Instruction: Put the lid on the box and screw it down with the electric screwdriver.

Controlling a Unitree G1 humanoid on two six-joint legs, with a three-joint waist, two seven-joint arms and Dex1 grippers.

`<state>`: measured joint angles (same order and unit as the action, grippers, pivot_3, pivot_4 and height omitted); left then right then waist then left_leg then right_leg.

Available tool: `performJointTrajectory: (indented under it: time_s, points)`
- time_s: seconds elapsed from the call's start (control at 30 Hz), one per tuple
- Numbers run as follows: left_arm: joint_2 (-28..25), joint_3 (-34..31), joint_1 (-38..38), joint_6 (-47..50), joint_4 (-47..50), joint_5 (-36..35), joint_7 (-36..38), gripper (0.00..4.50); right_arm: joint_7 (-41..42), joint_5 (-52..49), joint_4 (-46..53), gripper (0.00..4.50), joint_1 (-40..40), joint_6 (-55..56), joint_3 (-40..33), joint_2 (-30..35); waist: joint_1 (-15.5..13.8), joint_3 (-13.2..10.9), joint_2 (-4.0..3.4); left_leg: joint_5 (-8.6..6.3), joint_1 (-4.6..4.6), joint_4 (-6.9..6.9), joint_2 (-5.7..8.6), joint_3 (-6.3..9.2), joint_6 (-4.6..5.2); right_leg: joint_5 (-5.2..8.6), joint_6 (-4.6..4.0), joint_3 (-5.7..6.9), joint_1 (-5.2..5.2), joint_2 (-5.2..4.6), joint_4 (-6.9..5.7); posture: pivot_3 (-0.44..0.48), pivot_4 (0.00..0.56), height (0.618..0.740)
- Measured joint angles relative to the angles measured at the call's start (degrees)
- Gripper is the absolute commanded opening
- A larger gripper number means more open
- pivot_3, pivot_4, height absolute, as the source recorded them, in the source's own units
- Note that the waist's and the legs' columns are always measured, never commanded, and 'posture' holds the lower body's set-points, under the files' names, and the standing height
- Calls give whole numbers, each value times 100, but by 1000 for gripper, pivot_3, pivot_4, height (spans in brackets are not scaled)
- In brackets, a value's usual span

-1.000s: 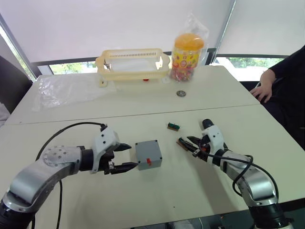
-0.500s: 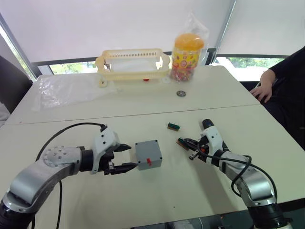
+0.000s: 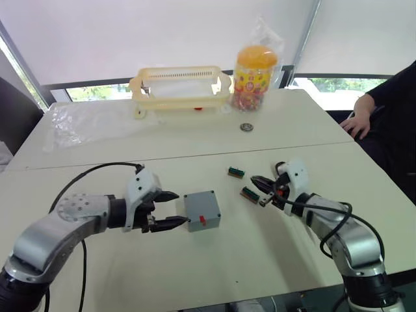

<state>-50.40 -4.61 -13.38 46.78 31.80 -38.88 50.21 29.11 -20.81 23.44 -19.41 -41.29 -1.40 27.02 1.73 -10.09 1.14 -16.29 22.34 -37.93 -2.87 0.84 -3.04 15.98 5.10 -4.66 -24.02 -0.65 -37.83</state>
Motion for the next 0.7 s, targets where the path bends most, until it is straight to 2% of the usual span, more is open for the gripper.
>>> performJointTrajectory:
  time_s: [0.13, 0.43, 0.7]
  points:
    - [-312, -537, 21, 130, -84, -267, 192, 3411, 177, -312, 409, 43, -782, -243, 251, -84, 62, 1, 1, 0, -1, 3, -1, 23, 0, 2, -1, 19, -5, 3, -21, 0, 150, 740]
    - [-442, -697, 305, 149, -123, -328, 197, 3411, 529, -114, -277, 43, -793, 25, 1218, -296, 76, 0, 0, 0, 6, -2, 0, 18, 0, 2, -1, 17, -8, 0, -21, 0, 150, 740]
    - [-436, -718, 458, 149, 61, -339, 35, 3411, 781, 149, -520, 43, -618, 295, 1496, -265, 77, 0, 0, 0, 6, -2, 0, 19, 0, 2, -1, 17, -10, 1, -23, 0, 150, 740]
